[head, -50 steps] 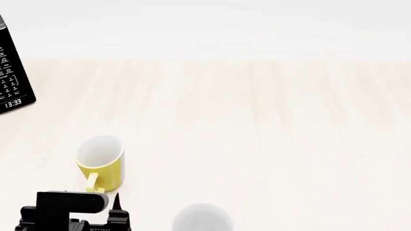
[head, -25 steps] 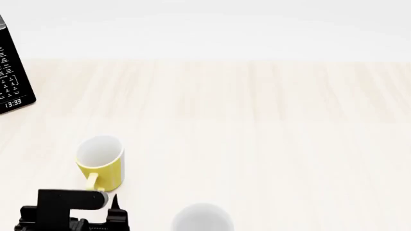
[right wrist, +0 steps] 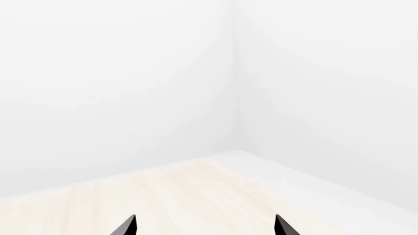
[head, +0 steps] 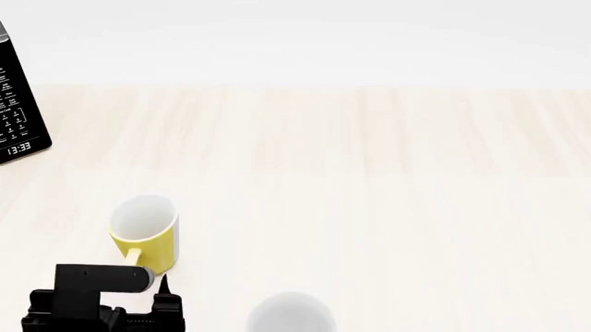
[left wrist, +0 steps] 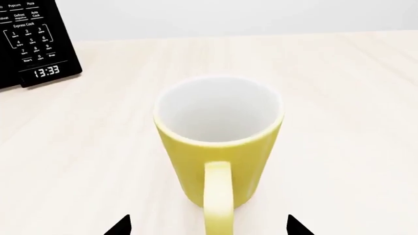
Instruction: Put the yellow and white mug to the front of the white mug.
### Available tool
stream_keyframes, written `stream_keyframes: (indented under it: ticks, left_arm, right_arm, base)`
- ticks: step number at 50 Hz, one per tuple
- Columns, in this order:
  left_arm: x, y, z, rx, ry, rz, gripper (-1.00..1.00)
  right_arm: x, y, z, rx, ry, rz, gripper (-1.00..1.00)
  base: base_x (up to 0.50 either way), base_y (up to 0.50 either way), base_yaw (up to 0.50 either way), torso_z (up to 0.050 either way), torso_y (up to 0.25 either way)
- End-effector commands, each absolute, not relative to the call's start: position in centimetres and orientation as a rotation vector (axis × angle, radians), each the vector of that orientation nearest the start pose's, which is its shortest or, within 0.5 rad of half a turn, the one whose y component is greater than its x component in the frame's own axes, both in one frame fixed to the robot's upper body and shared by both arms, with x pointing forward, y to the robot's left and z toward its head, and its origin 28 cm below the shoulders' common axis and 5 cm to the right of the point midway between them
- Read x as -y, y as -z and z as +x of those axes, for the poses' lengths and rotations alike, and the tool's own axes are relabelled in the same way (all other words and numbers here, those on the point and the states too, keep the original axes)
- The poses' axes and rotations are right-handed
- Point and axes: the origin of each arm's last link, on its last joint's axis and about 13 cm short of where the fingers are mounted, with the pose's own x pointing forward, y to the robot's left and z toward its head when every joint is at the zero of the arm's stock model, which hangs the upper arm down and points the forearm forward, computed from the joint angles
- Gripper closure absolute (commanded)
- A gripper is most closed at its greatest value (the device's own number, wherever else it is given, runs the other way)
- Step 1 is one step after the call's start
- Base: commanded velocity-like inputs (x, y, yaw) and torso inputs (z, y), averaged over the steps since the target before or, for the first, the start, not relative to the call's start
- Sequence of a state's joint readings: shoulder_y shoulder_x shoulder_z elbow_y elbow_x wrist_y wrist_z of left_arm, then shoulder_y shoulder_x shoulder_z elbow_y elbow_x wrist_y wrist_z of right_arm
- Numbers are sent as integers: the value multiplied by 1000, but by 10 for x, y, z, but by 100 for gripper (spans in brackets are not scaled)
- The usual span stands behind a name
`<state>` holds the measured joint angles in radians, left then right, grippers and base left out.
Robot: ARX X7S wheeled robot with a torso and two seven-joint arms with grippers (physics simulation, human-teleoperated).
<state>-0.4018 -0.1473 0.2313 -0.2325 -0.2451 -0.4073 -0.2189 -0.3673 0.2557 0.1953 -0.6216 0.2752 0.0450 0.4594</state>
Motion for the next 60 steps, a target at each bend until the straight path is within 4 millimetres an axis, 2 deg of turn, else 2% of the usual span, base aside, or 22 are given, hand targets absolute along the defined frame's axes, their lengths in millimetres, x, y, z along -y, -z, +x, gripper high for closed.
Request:
stream_keyframes:
  ticks: [1,23,31,35,37,38,39,40,42,43,44,46,50,51,54,60]
  left_arm:
    - [-204,-36,293,-274,-17,39,100]
    - [-204,-41,291,-248,-1,50,100]
    - [-207,-46,294,-213,87,59,100]
    - [-213,-53,301,-175,190,101,100]
    - [-220,-66,310,-127,347,121,100]
    - [-222,-70,315,-107,368,173,100]
    - [-224,-75,318,-113,467,156,100]
    - [-229,-88,328,-88,548,161,100]
    - [-233,-101,331,-65,669,146,100]
    - [-237,-111,336,-66,654,193,100]
    - [-240,-125,337,-42,773,199,100]
    - [-252,-153,347,-42,850,181,100]
    - [-270,-179,355,-71,832,164,100]
    - [-274,-186,352,-66,859,204,100]
    - [-281,-201,347,-48,869,179,100]
    - [-283,-208,344,-39,881,210,100]
  right_arm:
    - [162,-93,131,244,472,13,-100]
    - [162,-92,132,238,471,14,-100]
    - [162,-92,133,238,470,16,-100]
    - [163,-92,132,238,472,17,-100]
    - [163,-92,132,239,473,17,-100]
    - [163,-92,132,238,473,18,-100]
    - [163,-92,132,239,473,18,-100]
    - [163,-92,133,241,475,21,-100]
    - [163,-93,133,241,474,19,-100]
    - [163,-93,132,241,474,19,-100]
    - [164,-93,132,241,479,20,-100]
    - [164,-93,132,239,479,20,-100]
    - [165,-94,130,244,483,19,-100]
    - [165,-94,131,244,485,20,-100]
    - [164,-93,132,242,481,17,-100]
    - [165,-93,131,241,482,17,-100]
  base:
    - [0,0,0,0,0]
    - [0,0,0,0,0]
    - [0,0,0,0,2]
    - [0,0,0,0,0]
    - [0,0,0,0,0]
    - [0,0,0,0,0]
    - [0,0,0,0,0]
    - [0,0,0,0,0]
    - [0,0,0,0,0]
    - [0,0,0,0,0]
    - [0,0,0,0,0]
    - [0,0,0,0,0]
    - [0,0,0,0,0]
    - [0,0,0,0,0]
    - [0,0,0,0,0]
    - [0,0,0,0,0]
